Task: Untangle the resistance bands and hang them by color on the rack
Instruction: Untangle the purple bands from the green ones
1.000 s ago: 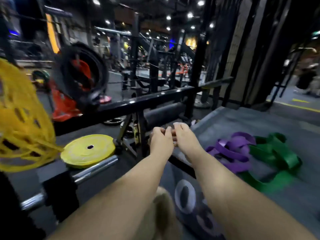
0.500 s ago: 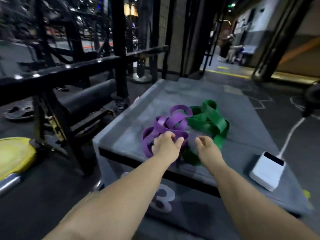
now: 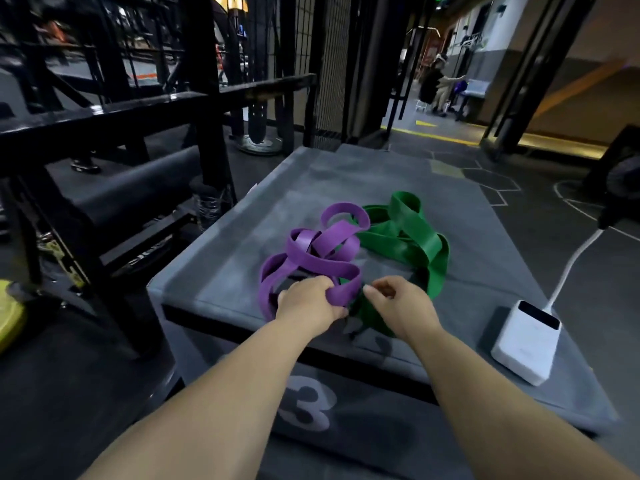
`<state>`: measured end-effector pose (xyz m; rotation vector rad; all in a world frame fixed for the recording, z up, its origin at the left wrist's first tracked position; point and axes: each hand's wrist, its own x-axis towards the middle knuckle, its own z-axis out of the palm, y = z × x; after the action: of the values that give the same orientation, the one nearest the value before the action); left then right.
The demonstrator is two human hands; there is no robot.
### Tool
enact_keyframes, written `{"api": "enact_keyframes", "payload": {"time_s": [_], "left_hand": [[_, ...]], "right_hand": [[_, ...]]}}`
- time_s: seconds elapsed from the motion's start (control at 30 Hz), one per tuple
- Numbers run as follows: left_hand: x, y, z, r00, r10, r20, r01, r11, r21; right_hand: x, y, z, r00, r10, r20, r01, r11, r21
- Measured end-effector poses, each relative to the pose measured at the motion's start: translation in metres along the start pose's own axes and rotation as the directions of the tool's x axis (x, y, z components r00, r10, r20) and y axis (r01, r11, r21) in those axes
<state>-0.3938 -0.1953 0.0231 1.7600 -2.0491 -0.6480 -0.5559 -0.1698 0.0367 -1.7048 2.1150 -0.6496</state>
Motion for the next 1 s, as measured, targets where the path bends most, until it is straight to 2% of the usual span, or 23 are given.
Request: {"api": "enact_keyframes", "payload": {"time_s": [0.1, 0.2, 0.23, 0.3, 0.4, 0.5, 0.6, 0.67, 0.77, 0.9, 1.0], "left_hand": [[-0.01, 0.001, -0.012, 0.998, 0.052, -0.028, -0.054, 0.996, -0.075], [-0.021, 0.001, -0.019, 0.986, 0.163, -0.018, -0.164, 0.98, -0.11], [-0.025, 0.0, -0.021, 0.977, 0.213, 0.002, -0.211, 0.97, -0.122], [-0.03, -0.003, -0.026, 0.956, 0.293, 0.028, -0.285, 0.946, -0.156], [-0.037, -0.005, -0.032, 0.931, 0.363, 0.036, -0.351, 0.918, -0.185], [-0.041, -0.006, -0.033, 0.936, 0.351, 0.018, -0.345, 0.927, -0.149], [-0.04, -0.009, -0.032, 0.948, 0.319, -0.005, -0.319, 0.948, 0.012], [-0.037, -0.013, -0.032, 0.965, 0.261, -0.04, -0.256, 0.963, 0.089], [-0.03, -0.018, -0.034, 0.976, 0.188, -0.112, -0.182, 0.982, 0.058], [-0.018, -0.02, -0.035, 0.976, 0.16, -0.15, -0.152, 0.986, 0.063], [-0.014, -0.017, -0.034, 0.973, 0.118, -0.198, -0.125, 0.992, -0.025]], "right_hand": [[0.001, -0.017, 0.002, 0.999, -0.016, -0.032, 0.014, 0.999, -0.047], [0.0, -0.034, 0.005, 0.989, 0.104, 0.103, -0.082, 0.978, -0.193], [0.002, -0.038, 0.006, 0.981, 0.137, 0.138, -0.111, 0.978, -0.179], [0.0, -0.044, 0.006, 0.965, 0.189, 0.183, -0.176, 0.981, -0.083], [0.0, -0.042, 0.007, 0.965, 0.161, 0.205, -0.169, 0.985, 0.023], [-0.013, -0.042, -0.001, 0.984, 0.144, 0.102, -0.159, 0.975, 0.158], [-0.024, -0.034, -0.002, 0.992, 0.124, 0.011, -0.121, 0.945, 0.303], [-0.029, -0.028, -0.001, 0.99, 0.139, -0.037, -0.107, 0.885, 0.453], [-0.031, -0.019, -0.006, 0.982, 0.183, -0.039, -0.108, 0.722, 0.684], [-0.032, -0.012, -0.019, 0.983, 0.182, 0.004, -0.116, 0.608, 0.786], [-0.031, -0.008, -0.028, 0.979, 0.197, 0.051, -0.147, 0.514, 0.845]]}}
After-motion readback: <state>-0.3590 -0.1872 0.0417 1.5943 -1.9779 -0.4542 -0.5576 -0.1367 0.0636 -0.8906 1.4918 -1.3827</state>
